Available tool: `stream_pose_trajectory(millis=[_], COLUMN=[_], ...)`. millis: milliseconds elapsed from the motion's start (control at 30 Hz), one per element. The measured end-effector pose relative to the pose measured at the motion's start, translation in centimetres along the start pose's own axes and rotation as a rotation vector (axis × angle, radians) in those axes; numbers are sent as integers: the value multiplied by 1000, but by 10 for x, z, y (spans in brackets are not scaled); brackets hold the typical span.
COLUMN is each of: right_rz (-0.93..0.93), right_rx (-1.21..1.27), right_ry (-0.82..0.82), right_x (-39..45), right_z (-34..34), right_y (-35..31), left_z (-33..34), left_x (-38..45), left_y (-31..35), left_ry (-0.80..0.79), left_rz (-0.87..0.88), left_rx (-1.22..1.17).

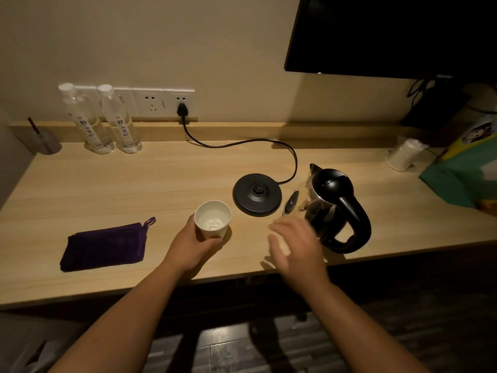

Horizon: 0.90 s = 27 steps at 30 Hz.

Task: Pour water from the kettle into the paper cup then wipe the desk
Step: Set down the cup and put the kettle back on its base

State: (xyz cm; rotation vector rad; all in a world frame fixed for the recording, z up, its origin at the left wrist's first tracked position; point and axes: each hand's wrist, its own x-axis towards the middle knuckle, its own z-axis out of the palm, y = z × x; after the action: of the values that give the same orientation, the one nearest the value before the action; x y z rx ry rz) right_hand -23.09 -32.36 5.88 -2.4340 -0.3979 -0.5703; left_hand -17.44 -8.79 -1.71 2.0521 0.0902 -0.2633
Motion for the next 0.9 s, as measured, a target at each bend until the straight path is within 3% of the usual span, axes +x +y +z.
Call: stream_pose_trajectory(millis=[167, 267, 567, 900], right_rz=[527, 576, 586, 553], right_rx=[242, 364, 588, 536], right_ry=[-458, -560, -499, -436], right_x=[11, 22, 61, 163], right_z=[67, 92, 116, 174], right_y=[-7, -9, -17, -6], left_z=[-11, -17, -25, -82], left_x=[-8, -10, 8, 119], left_y=[4, 5, 13, 14], left_ry=[4, 4, 33, 54], left_rz=[28, 18, -4, 102], left_rx=[36, 51, -35, 58])
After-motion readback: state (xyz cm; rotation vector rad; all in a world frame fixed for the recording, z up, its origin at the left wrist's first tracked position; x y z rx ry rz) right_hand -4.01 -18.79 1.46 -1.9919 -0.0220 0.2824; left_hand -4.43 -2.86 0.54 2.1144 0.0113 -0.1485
